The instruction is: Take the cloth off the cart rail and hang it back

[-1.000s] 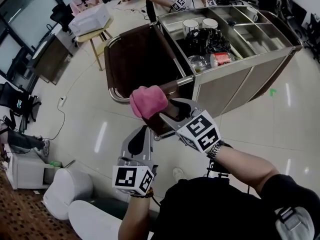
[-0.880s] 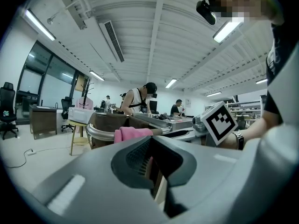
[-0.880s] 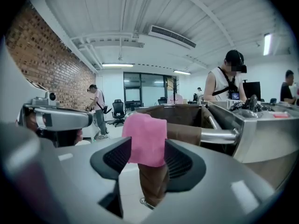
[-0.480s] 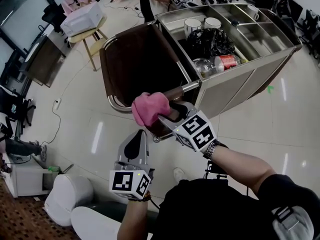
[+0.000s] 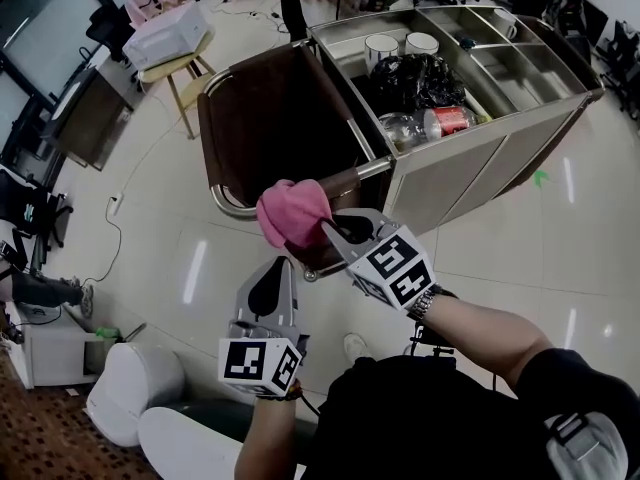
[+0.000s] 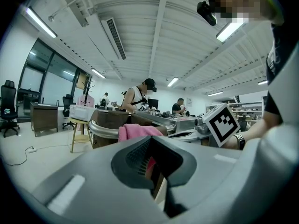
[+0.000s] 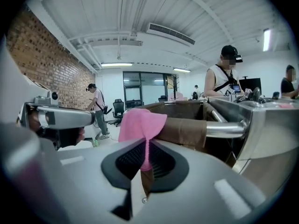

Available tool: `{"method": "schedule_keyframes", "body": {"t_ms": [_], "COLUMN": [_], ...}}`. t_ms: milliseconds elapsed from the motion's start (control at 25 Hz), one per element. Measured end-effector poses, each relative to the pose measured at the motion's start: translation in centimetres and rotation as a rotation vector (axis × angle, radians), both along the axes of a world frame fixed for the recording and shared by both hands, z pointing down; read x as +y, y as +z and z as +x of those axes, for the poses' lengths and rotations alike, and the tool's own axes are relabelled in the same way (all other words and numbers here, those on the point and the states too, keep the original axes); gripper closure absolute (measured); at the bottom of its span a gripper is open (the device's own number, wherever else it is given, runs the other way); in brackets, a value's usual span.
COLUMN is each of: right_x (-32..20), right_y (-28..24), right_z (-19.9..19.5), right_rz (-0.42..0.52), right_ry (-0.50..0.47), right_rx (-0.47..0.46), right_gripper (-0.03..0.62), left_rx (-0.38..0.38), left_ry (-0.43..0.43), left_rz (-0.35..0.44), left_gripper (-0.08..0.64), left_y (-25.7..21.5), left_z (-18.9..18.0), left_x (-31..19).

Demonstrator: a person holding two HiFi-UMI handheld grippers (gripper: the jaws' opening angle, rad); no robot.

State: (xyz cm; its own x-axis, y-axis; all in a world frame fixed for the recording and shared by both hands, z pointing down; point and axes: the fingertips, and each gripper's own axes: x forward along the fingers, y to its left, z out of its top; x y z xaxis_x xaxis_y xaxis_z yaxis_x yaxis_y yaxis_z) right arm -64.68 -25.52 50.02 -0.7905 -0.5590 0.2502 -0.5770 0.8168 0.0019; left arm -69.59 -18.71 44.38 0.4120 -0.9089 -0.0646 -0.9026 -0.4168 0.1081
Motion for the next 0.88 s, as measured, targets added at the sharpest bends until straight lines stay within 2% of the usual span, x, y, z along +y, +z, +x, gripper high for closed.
{"method": "schedule_keyframes", "body": {"t_ms": [480,720,880], "right_x": [5.9,10.7,13.7], "right_y": [-5.0,-6.7,-6.6], "right_z": [5.4,10.2,11.6], "right_rz": [0.094,0.138,0.172], "right_ry": [-0.068,-0.104,-0.121], "right_rx": [-0.068,-0.093,-0.108], "right_gripper": [0.581,0.581,0.581], "left_rx": [-0.027,-0.035,-0.044], "left_ry": [-0.040,-0.056,-0.068], "left_rz": [0.042,0.062,0.084], "left_gripper": [0.557,0.557,0.557], "left_y": [-2.6,-3.3,-2.7], "left_z": [5.4,10.2,11.6], "left_x": [4.4,8.3,11.0]}}
